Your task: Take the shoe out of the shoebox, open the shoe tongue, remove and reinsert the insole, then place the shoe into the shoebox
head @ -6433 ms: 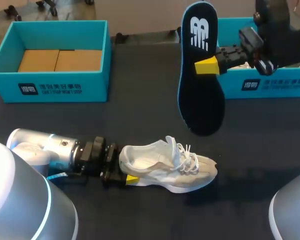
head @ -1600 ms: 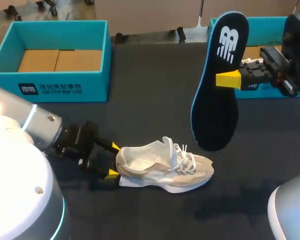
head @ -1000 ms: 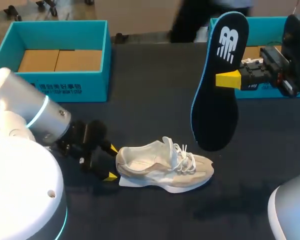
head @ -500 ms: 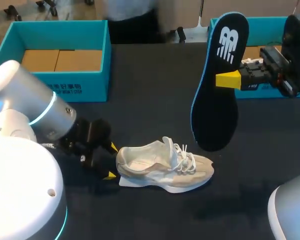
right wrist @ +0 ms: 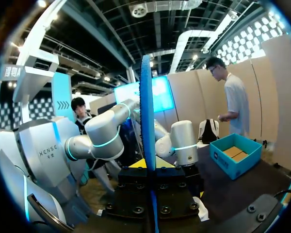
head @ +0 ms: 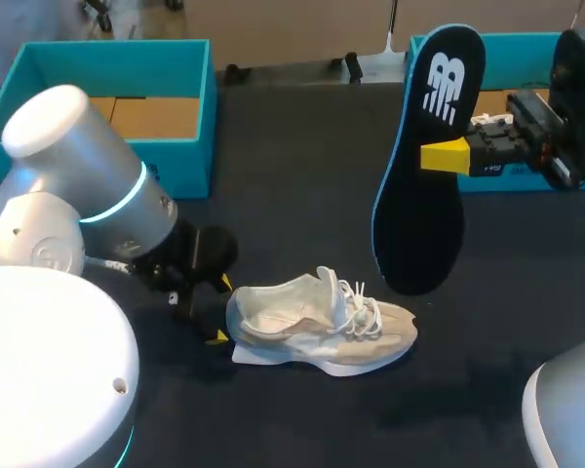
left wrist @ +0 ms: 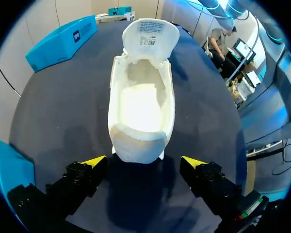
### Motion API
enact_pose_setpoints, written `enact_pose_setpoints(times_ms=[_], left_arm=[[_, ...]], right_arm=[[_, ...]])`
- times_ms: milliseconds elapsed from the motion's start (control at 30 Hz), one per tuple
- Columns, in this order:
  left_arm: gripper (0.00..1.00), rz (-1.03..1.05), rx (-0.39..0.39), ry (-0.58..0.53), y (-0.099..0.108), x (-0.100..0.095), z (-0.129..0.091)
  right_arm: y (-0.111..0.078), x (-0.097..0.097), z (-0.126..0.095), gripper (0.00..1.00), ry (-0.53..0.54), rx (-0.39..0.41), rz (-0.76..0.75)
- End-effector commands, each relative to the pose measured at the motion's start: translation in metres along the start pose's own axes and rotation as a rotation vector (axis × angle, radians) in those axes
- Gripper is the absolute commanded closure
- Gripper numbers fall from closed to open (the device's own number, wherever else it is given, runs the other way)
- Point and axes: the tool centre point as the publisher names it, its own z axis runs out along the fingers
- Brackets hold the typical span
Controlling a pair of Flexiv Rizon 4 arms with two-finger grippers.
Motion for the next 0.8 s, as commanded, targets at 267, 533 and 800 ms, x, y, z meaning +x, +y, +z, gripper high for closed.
enact_pose_setpoints(times_ms=[267, 533, 800], left_arm=[[0.00, 0.007, -0.190, -0.015, -0.0116, 0.0093, 0.0058], [0.00, -0.015, -0.214, -0.012, -0.0081, 0.0080, 0.0081], [0.00, -0.029, -0.251, -0.037, -0.0082, 0.0076, 0.0060]], right_arm=[[0.0014, -0.0017, 0.0018, 1.00, 0.002, 0.003, 0.001], [0.0014, -0.0017, 0.0018, 1.00, 0.002, 0.003, 0.001], [0.0014, -0.0017, 0.0018, 1.00, 0.002, 0.003, 0.001]])
